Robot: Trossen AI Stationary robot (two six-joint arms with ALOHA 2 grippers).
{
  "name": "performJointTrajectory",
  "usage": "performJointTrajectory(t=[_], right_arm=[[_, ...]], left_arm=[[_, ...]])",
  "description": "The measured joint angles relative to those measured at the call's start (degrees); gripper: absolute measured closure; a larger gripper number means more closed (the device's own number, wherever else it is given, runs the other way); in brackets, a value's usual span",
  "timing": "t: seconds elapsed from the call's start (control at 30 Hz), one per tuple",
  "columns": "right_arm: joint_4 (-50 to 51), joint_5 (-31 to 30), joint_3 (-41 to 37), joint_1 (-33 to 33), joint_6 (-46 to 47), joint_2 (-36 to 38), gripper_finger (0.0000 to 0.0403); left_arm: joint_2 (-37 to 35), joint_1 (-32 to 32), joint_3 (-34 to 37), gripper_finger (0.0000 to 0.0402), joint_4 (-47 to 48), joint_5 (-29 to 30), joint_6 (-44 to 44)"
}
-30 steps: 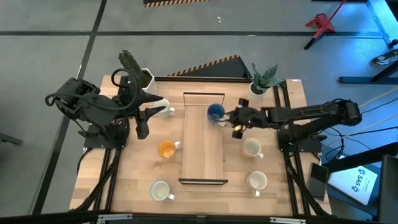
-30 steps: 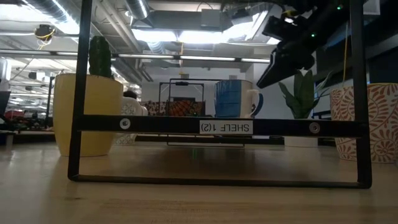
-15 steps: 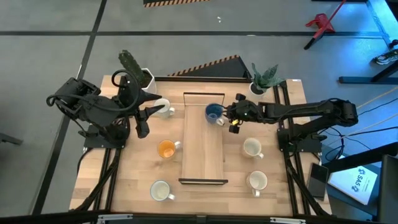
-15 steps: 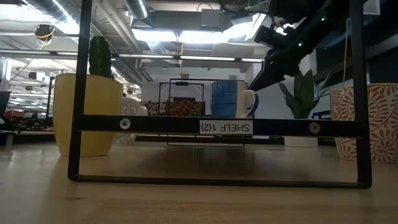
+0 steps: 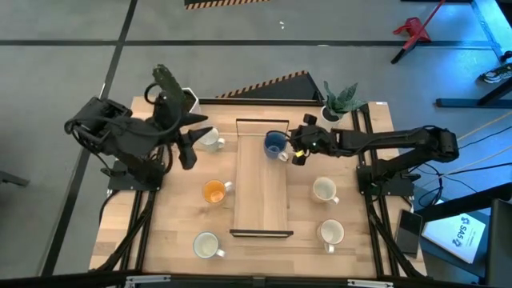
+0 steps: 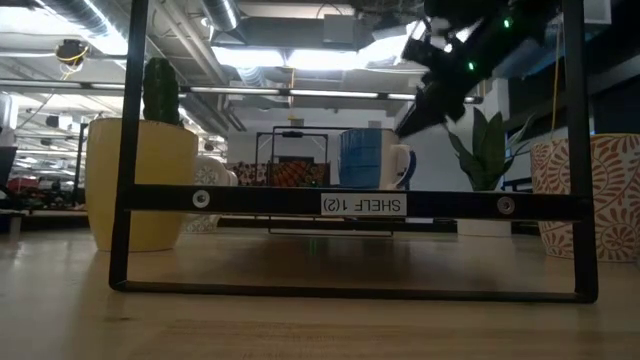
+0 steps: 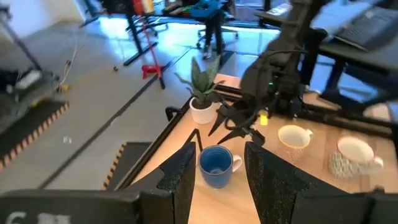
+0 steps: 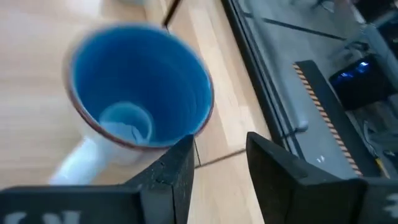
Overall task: Place coffee mugs
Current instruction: Put the orange and white mug on the shelf
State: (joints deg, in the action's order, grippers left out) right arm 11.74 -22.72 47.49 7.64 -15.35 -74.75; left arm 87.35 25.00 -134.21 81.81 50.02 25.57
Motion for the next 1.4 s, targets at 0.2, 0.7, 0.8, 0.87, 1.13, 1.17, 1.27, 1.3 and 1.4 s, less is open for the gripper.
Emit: performJointTrajectory(t=[0.2,0.7,0.8,0.87,1.13,1.17,1.27,1.3,1.4], right_arm=[[20.82,8.84,12.08,-0.18,0.14,1.06,0.0269],[65.36,11.41,17.11,-18.99,37.19,3.65,0.0269],[66.2,10.58,17.15,-26.1,47.02,6.61,0.0269],[66.47,10.19,17.15,-30.81,55.44,8.63,0.0269],[66.8,7.95,15.53,-47.51,74.57,9.63,0.0269],[64.81,6.91,14.52,-48.98,75.88,9.46,0.0268],[59.72,3.55,10.91,-51.98,82.2,9.62,0.0256],[58.99,3.1,9.51,-52.53,84.86,9.58,0.0248],[58.1,2.72,4.87,-53.05,92.59,9.51,0.022]], left_arm=[[0.35,-6.61,0.18,0.027,3.8,-10.16,4.4],[0.4,-14.51,22.81,0.0217,2.03,-20.53,3.2],[-0.21,-14.48,23.1,0.0216,-0.44,-20.72,2.01],[-0.74,-14.57,23.06,0.0216,-1.64,-20.79,0.88],[-2.63,-17.73,23.12,0.0216,-5.41,-23.64,-4.23],[-2.81,-18.09,23.06,0.0216,-6.54,-24.37,-5.3],[-3.23,-19.48,23.17,0.0216,-8.79,-27.04,-8.13],[-3.32,-20.13,23.15,0.0216,-9.9,-28.02,-8.63],[-3.23,-22.04,23.17,0.0216,-11.97,-31.36,-10.08]])
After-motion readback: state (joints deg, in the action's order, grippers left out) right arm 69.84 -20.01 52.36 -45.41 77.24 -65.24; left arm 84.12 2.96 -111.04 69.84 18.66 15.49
